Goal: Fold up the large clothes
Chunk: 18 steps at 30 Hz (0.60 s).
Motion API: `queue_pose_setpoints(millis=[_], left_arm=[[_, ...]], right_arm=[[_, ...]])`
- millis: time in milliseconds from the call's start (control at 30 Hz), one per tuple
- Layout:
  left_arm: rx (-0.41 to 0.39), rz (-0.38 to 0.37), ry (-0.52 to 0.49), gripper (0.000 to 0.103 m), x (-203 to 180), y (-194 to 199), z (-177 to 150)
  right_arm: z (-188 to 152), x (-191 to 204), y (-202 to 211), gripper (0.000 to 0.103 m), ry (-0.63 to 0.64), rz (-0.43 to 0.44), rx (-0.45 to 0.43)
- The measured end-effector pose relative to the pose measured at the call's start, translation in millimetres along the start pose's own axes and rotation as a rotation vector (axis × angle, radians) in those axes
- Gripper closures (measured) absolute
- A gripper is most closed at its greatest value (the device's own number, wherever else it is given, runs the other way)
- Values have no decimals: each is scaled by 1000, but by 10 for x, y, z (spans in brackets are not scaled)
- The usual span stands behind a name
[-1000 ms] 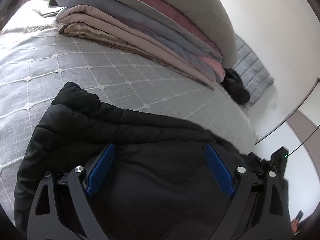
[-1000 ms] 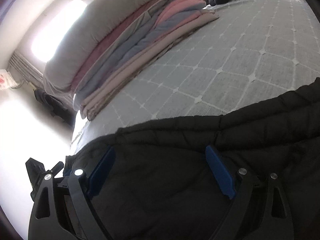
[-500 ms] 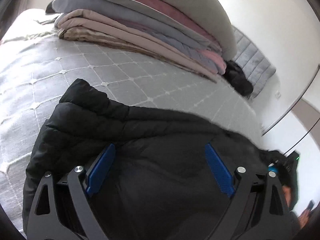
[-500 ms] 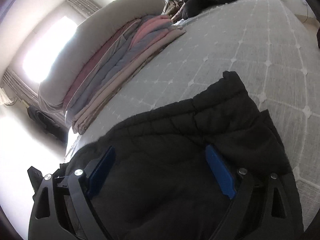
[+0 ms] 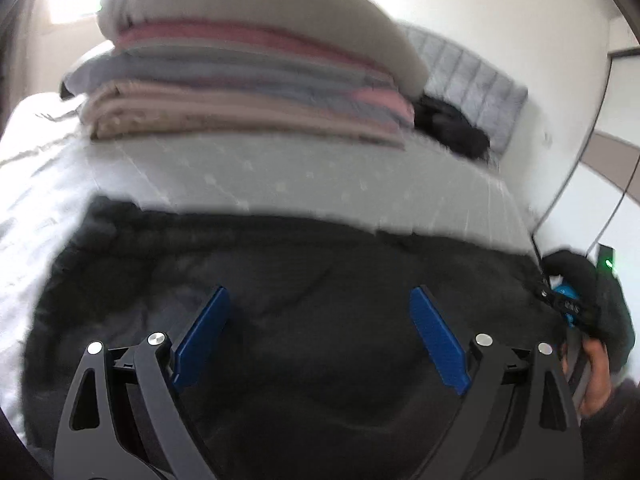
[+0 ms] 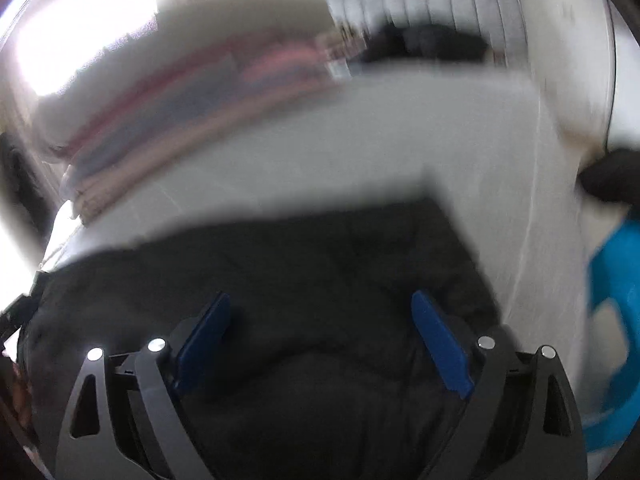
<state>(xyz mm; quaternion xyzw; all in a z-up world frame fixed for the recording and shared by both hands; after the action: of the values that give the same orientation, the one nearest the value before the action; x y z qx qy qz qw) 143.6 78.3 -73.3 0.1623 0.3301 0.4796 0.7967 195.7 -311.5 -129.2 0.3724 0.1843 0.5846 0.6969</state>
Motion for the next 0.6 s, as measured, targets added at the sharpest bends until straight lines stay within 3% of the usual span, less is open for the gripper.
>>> queue_pose_setpoints(millis=[167,233,367,433,600], left_arm=[[43,-1,7,15,87,-124,-111],[41,17,18,15,84,-31,-75],[-40,21,27,15,72,495,37],[-86,35,43,15,127,853,21],[-141,71,151,15,533,1724,-265]], right_arm=[[-7,-5,2,13,9,-5,11],[-2,-67,175,13,-25,36,-1],[-18,-310,792,13,-134,120,-137],[-174,-683,1119,12,-252,149,-183],[-898,-1503,1337,12,-435,171,-81]])
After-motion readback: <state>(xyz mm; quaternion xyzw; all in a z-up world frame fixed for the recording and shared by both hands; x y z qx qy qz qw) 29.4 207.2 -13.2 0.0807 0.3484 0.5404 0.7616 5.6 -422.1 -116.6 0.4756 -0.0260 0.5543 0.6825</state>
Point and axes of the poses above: each gripper's, at about its wrist camera, not at the fingertips, and y roughly against the way its jaws point, x to its left, z to its top, the point moved 4 cm from there along -y, roughly the way its jaws point, and after that the axes turned 9 degrees about -z, right-handed, at the moved point
